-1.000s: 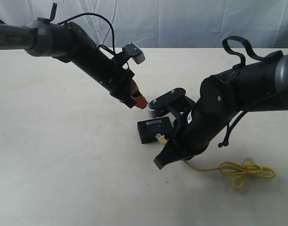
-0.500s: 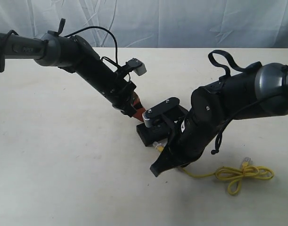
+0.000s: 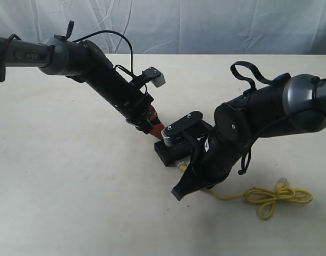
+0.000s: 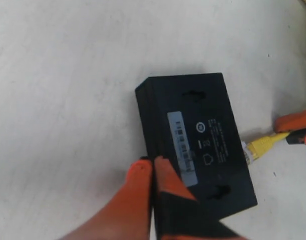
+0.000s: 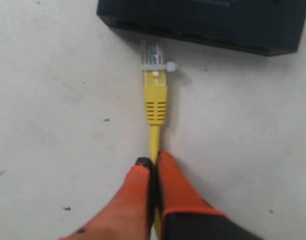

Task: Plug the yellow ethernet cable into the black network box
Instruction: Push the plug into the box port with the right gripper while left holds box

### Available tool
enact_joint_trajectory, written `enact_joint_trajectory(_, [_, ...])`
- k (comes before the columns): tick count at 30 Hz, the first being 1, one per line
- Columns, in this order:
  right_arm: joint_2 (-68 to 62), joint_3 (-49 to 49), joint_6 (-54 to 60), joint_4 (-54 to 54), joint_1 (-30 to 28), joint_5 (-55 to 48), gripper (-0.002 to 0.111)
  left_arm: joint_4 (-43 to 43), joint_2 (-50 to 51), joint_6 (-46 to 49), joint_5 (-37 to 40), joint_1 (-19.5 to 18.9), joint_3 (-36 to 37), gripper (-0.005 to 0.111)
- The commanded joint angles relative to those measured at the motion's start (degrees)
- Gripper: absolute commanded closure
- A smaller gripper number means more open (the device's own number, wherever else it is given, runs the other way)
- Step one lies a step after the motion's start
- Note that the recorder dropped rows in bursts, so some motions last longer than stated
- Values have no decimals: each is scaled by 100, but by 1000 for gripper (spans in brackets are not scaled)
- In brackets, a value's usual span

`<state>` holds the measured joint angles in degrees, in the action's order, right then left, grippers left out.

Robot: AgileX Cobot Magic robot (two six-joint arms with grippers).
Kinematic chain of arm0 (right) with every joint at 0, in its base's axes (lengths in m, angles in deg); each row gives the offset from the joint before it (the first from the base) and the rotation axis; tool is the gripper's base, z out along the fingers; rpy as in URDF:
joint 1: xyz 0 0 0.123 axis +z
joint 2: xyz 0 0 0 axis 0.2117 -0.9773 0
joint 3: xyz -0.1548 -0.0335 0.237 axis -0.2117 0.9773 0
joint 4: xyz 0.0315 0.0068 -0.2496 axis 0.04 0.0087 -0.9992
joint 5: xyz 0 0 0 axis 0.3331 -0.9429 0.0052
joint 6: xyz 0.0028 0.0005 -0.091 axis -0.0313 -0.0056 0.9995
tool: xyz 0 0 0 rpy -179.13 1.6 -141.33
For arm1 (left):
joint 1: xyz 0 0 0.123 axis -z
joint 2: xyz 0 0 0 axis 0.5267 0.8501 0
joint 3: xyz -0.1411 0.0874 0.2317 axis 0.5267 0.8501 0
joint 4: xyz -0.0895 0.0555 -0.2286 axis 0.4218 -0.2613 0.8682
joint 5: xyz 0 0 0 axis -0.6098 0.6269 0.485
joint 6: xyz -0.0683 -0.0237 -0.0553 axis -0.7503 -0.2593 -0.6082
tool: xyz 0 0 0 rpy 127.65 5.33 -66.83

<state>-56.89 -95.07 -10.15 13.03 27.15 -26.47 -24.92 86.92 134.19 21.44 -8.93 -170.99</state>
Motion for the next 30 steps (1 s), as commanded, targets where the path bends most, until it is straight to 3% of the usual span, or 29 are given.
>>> enact_joint_trajectory(1, [7, 18, -212, -151, 2, 155, 109, -10, 10, -12, 56, 32, -15, 107])
enact_joint_trajectory(30, [119, 18, -646, -723, 2, 279, 109, -205, 10, -63, 11, 7, -15, 107])
